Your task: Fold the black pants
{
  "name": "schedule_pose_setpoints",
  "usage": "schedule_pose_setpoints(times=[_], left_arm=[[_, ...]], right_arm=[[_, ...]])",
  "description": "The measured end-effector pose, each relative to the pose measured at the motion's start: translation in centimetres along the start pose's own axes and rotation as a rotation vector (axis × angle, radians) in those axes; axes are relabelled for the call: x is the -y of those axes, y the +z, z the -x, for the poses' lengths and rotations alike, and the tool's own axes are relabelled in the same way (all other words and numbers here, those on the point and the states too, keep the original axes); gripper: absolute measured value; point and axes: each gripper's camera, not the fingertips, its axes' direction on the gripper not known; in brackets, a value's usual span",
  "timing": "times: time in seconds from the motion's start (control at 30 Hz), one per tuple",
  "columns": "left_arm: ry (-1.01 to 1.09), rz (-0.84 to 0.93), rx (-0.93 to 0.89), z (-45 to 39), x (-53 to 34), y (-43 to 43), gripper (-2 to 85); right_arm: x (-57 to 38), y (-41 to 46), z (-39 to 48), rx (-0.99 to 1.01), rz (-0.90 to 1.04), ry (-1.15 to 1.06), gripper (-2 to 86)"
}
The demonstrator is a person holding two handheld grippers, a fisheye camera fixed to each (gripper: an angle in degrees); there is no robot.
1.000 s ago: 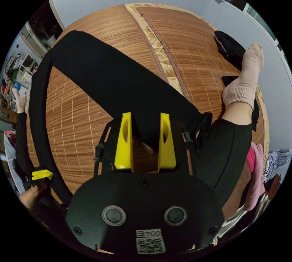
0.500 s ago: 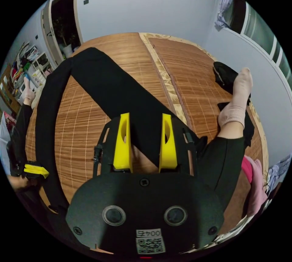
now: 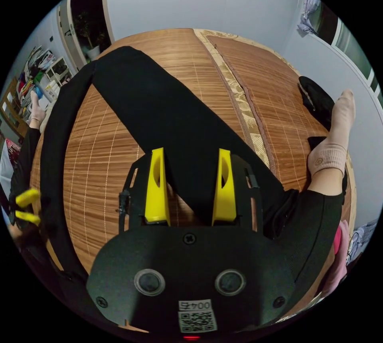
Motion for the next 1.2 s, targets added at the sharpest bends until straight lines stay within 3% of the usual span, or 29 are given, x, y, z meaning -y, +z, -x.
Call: schedule_pose_setpoints(times=[0.17, 0.3, 0.73, 0.93, 1.2], left_arm=[[-0.064, -0.036, 0.23, 6.7, 4.0, -1.2, 16.0], [-0.14, 0.094, 0.33, 12.0, 5.5, 0.8, 18.3], [-0.104, 0.187, 0.315, 12.2, 7.5, 2.3, 22.7], [0.029, 0.249, 0.262, 7.8, 8.3, 4.3, 24.6], [0.01, 0.202, 0.312, 7.7, 8.8, 5.1, 25.1]], right_arm=[[0.2, 0.4, -0.1, 0.008, 0.007, 0.007, 18.3], [0.2, 0.7, -0.1, 0.013, 0.009, 0.004, 18.3], [0.6, 1.5, -0.4, 0.018, 0.03, -0.002, 18.3], [0.9, 1.6, -0.5, 0.013, 0.044, -0.007, 18.3], [1.4, 1.8, -0.7, 0.014, 0.042, -0.002, 18.3]])
